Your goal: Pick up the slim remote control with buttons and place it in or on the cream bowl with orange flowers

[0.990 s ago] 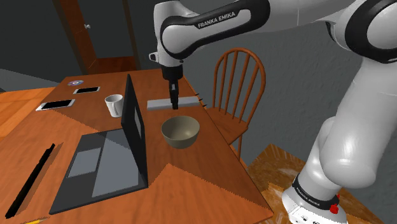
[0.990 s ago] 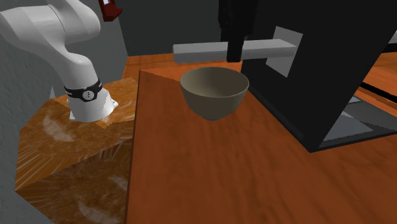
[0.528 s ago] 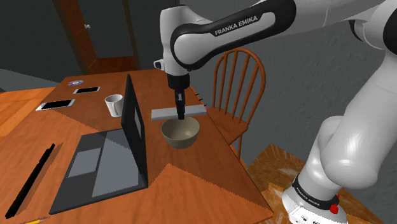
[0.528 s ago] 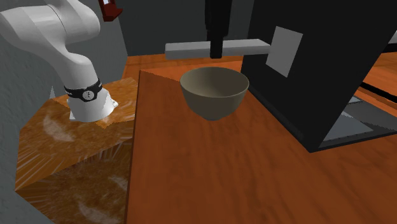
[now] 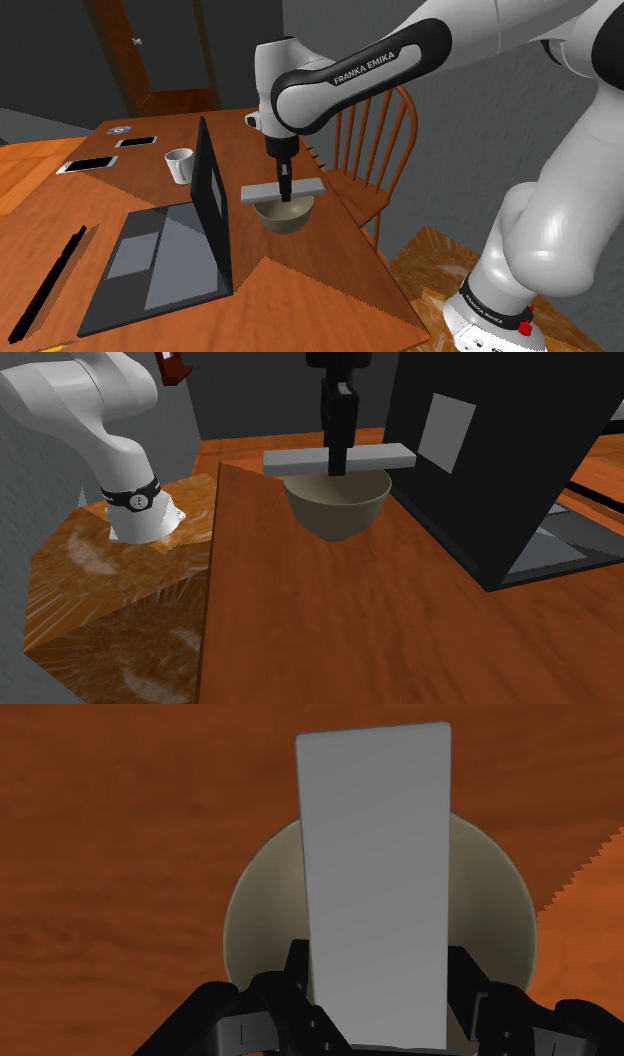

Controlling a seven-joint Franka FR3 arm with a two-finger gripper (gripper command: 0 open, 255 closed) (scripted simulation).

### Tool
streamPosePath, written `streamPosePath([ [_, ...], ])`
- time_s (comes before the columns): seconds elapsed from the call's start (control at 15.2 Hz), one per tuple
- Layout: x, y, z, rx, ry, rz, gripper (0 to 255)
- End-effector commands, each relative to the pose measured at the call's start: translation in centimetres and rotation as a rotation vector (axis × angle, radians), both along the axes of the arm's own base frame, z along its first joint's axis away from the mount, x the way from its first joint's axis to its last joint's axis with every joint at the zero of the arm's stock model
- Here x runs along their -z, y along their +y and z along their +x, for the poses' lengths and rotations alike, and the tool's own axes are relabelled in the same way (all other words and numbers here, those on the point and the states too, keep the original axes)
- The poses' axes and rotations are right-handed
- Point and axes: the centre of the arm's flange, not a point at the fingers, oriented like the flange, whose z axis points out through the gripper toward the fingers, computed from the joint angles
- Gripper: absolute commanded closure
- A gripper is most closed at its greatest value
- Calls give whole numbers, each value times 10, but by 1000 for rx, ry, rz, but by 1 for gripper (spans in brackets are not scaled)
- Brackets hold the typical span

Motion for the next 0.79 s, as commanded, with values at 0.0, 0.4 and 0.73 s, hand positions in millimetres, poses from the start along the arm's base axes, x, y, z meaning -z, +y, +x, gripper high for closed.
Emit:
streamPosePath([
  [0.0, 10, 1, 0, 0, -1, 0, 255],
  [0.4, 17, 1, 0, 0, -1, 0, 255],
  [0.73, 17, 1, 0, 0, -1, 0, 0],
])
